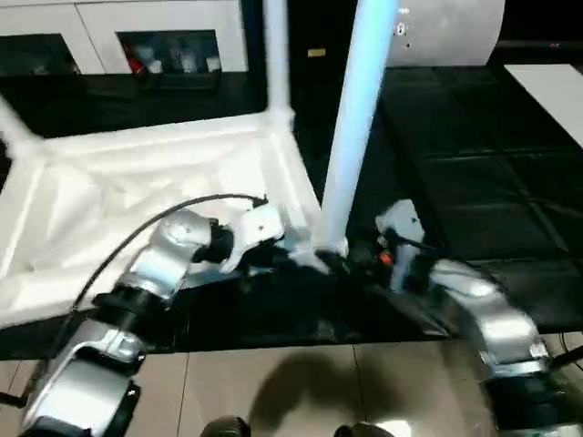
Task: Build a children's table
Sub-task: Rotate leg to tighten
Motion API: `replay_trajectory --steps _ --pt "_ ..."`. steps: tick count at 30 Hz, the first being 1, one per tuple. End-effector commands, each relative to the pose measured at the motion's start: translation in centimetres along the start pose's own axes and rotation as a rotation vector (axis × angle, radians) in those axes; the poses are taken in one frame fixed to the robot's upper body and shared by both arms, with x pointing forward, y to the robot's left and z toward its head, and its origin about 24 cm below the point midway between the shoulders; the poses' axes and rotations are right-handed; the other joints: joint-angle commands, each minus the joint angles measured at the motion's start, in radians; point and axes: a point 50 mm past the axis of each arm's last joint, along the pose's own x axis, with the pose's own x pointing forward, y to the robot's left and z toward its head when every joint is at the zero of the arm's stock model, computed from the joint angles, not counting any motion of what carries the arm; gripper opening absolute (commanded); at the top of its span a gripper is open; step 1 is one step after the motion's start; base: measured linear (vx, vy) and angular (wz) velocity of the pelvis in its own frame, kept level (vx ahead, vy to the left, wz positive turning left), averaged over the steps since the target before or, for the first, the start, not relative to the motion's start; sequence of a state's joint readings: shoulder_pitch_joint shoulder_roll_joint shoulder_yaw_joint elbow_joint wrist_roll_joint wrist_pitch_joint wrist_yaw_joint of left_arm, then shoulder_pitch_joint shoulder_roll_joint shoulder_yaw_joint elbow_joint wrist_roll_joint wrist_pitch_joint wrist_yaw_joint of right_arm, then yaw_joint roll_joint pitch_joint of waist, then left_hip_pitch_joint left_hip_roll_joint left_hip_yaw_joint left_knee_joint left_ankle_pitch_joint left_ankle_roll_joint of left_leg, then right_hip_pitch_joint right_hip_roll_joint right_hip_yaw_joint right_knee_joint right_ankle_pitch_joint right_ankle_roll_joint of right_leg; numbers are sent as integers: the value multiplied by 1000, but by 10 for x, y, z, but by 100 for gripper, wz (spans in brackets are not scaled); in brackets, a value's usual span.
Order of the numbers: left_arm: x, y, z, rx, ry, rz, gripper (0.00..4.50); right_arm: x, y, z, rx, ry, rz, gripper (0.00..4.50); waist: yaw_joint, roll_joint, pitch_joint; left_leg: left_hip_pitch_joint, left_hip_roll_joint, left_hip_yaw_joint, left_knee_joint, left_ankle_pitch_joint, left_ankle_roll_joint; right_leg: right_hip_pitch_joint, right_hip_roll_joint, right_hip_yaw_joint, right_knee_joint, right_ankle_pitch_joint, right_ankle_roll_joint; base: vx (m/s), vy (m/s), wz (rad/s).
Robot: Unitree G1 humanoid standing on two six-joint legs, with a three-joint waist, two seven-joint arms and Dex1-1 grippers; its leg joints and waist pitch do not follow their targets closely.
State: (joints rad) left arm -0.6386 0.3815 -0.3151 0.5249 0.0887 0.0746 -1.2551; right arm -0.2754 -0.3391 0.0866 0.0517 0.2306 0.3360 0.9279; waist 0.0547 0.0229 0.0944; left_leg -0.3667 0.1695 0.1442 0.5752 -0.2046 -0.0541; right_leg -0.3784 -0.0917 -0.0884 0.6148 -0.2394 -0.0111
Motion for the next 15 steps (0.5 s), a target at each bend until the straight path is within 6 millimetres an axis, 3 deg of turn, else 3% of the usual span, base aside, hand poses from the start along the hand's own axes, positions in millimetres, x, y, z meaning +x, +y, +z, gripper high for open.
replay_trajectory --steps 1,3,4,6,8,12,15 --pt "12 -17 -6 8 7 -159 0 0 4 7 -32 -19 97 393 1 -19 -76 0 59 -6 -37 131 233 56 -71 60 -34 226 -318 0 0 0" --pt "9 -19 -7 23 14 -198 0 -4 2 8 -47 -3 160 393 3 -19 -75 -2 60 -6 -31 140 249 49 -70 58 -29 240 -332 0 0 0" --pt "8 -20 -8 30 16 -216 0 -5 2 8 -51 3 190 393 5 -20 -71 -3 59 -5 -32 98 241 49 -72 56 -33 185 -335 0 0 0" --pt "5 -23 -5 74 17 -295 0 -9 -1 11 -59 36 329 359 8 -22 -63 -3 63 -2 -39 4 202 49 -73 57 -45 57 -331 0 0 0" --pt "4 -24 -3 92 19 -322 0 -11 -2 12 -63 46 374 354 12 -21 -61 5 68 4 -43 -37 171 41 -73 61 -48 8 -327 0 0 0" --pt "4 -27 1 129 18 -372 0 -10 0 12 -61 74 480 314 23 -24 -63 6 73 16 -44 -28 151 40 -72 62 -44 27 -315 0 0 0" --pt "3 -27 2 142 26 -384 0 -9 3 13 -69 91 536 297 32 -28 -66 8 73 19 -40 16 158 37 -69 62 -35 89 -316 0 0 0"
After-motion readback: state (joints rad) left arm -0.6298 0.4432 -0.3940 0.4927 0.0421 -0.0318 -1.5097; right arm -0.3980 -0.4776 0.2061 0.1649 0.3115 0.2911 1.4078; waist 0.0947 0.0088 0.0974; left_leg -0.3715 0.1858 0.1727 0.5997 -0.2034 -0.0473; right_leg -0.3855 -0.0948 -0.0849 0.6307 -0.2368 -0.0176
